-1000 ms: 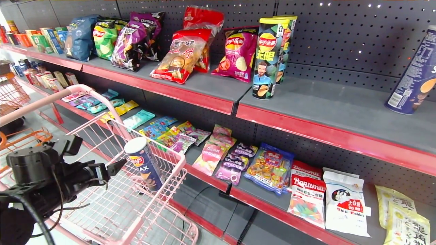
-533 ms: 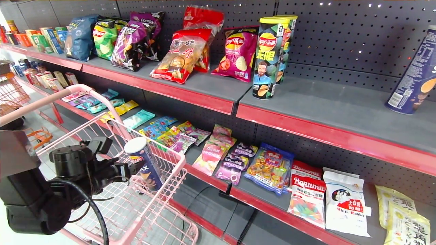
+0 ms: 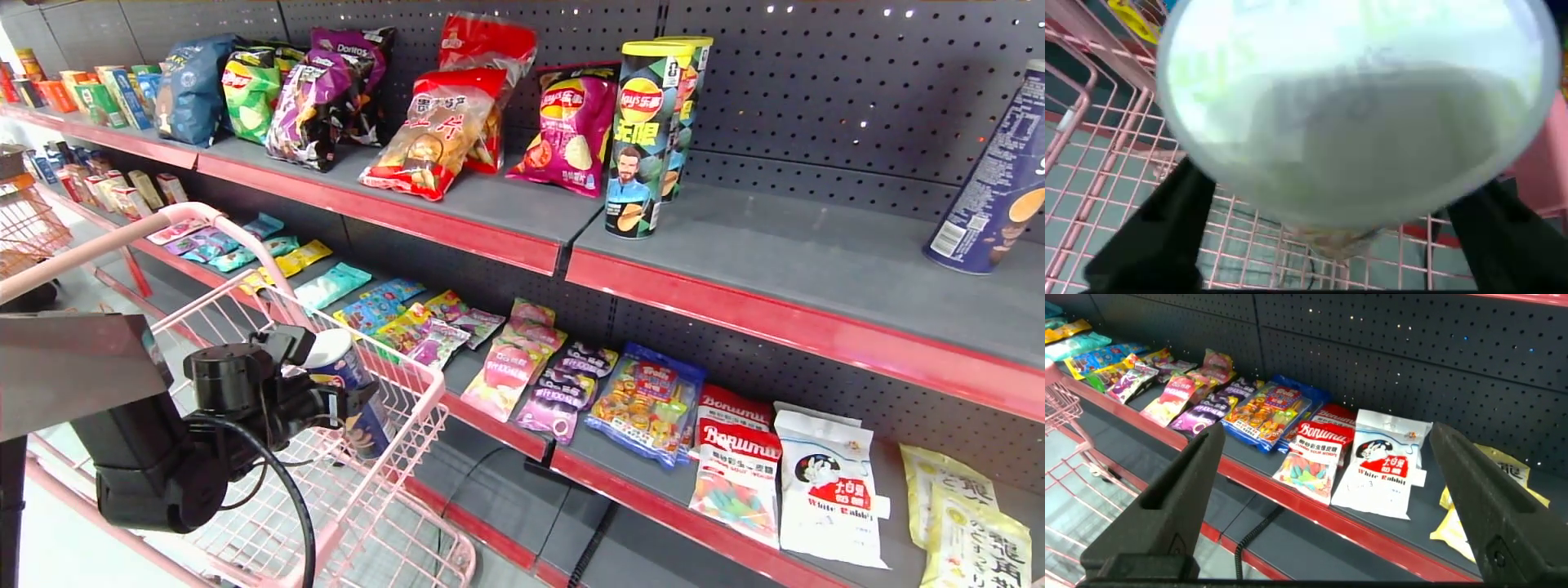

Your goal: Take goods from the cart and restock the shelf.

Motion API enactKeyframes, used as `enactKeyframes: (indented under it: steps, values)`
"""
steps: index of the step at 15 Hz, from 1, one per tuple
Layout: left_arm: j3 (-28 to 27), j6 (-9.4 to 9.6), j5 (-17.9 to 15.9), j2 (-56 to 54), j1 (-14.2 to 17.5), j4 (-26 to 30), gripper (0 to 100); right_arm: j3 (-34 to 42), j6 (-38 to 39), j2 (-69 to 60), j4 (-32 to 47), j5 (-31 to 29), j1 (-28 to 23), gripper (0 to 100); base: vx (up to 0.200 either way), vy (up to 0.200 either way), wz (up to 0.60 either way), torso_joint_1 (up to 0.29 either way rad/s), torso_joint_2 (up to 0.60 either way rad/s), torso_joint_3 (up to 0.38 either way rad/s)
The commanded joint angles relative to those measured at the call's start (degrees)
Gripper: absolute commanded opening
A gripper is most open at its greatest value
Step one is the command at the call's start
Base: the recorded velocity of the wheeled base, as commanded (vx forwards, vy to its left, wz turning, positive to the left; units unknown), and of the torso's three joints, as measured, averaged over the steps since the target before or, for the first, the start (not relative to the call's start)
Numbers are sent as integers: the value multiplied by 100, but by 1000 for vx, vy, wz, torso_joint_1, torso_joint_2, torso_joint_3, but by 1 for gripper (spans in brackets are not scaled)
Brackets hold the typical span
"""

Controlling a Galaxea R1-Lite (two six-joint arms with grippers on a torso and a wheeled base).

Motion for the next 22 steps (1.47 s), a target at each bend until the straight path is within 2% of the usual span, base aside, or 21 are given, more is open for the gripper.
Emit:
enactKeyframes:
  steps: [1,2,4,6,7,8,9,10,13,16,19,20,22]
  values:
    - [-90,96,-8,199,9,-76,0,1,-2,-1,0,0,4,100,0,0,0,0,0,0]
    - [-20,158,-8,226,0,-261,0,1,-2,-1,0,0,4,100,0,0,0,0,0,0]
    - [24,131,-17,182,35,-542,0,1,-2,-1,0,0,4,100,0,0,0,0,0,0]
    - [-372,122,-26,-398,211,-507,0,10,-2,-1,0,0,4,100,0,0,0,0,0,0]
    - [-556,70,-35,-970,299,-111,0,1,-2,-1,0,0,4,100,0,0,0,0,0,0]
    - [-627,-45,-35,-1726,352,548,0,1,-2,-1,0,0,4,100,0,0,0,0,0,0]
    - [-618,-255,-96,-2631,352,1409,0,10,-2,-1,0,0,4,100,0,0,0,0,0,0]
    - [-653,-379,-158,-3483,352,2218,0,1,-2,-1,0,0,4,100,0,0,0,0,0,0]
    - [-794,-422,-316,-5751,352,4415,0,10,-2,-1,-9,0,4,100,0,0,0,0,0,0]
    - [-811,-422,-395,-7518,352,5839,0,10,-2,-1,0,9,4,100,0,0,0,0,0,0]
    - [-706,-414,-202,-8185,387,5962,0,1,-11,-1,0,9,4,100,0,0,0,65,-194,-120]
    - [-495,-405,-79,-8423,387,6041,0,1,-2,-1,0,9,4,100,0,0,0,154,-461,-281]
    - [-46,-379,-61,-8792,395,6085,0,1,-2,-1,0,9,4,100,0,0,0,178,-517,-317]
